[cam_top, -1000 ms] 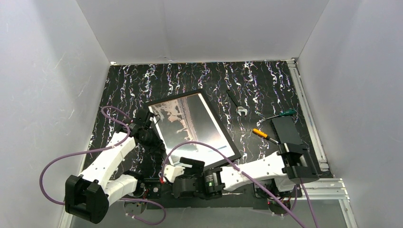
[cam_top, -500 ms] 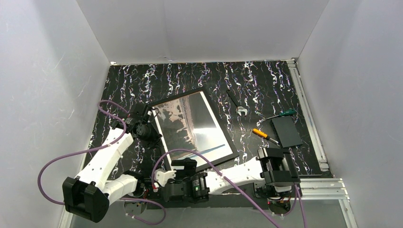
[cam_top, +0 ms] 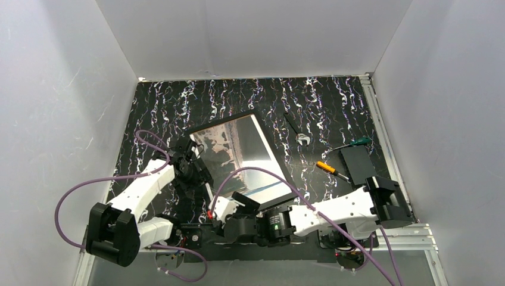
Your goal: Take the photo out of the frame
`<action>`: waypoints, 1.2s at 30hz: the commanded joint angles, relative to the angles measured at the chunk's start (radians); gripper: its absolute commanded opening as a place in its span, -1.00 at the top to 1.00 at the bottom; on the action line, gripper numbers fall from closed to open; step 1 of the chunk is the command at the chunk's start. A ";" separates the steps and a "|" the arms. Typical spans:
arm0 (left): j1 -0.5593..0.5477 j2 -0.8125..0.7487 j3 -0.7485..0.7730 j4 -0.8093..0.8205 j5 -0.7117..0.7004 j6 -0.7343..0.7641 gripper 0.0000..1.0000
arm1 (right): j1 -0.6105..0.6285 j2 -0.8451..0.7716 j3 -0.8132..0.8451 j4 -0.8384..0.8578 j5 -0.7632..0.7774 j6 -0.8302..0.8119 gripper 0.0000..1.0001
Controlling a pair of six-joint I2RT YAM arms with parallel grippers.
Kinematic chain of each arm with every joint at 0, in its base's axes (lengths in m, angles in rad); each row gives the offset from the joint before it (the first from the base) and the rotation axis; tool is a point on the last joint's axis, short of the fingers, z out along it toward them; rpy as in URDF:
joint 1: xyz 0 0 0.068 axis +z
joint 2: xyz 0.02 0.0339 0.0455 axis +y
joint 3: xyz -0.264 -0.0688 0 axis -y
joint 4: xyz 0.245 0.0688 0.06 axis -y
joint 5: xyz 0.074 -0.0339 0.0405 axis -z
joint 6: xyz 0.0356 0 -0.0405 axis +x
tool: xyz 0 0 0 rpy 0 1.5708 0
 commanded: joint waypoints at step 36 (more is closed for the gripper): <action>-0.002 -0.070 0.025 -0.148 0.040 -0.036 1.00 | 0.026 0.118 0.037 0.118 0.034 -0.083 -0.69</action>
